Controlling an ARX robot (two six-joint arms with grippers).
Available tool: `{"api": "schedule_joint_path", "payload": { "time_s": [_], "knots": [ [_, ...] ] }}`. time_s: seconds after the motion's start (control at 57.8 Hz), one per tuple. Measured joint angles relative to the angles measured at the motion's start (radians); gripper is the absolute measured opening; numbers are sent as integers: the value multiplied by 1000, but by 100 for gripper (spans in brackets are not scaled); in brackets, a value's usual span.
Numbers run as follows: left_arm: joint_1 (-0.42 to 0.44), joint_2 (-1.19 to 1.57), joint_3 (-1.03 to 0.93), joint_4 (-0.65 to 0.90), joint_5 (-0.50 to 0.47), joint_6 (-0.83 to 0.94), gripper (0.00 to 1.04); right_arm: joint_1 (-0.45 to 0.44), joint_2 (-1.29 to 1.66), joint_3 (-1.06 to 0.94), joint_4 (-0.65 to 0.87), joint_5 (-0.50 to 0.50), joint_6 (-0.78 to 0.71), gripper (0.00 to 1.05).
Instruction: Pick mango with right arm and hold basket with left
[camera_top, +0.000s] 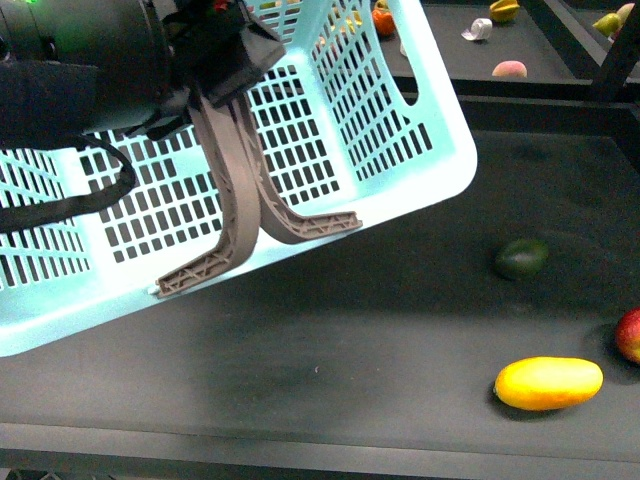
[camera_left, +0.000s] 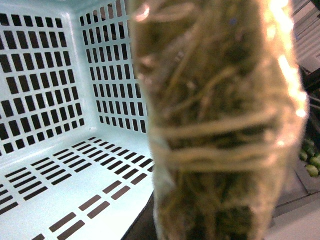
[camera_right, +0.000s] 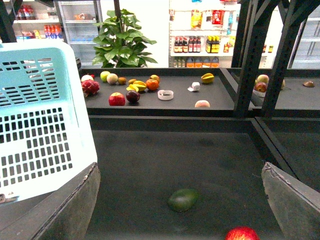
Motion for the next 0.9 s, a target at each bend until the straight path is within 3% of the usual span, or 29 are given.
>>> {"api": "schedule_joint_path", "payload": {
  "time_s": [0.311,0.9],
  "knots": [
    [-100,0,-17,43,-20,111,4,0,0,0,0,0,0,96],
    [-89,4,-18,38,-57,147,4,0,0,0,0,0,0,96]
  ]
}}
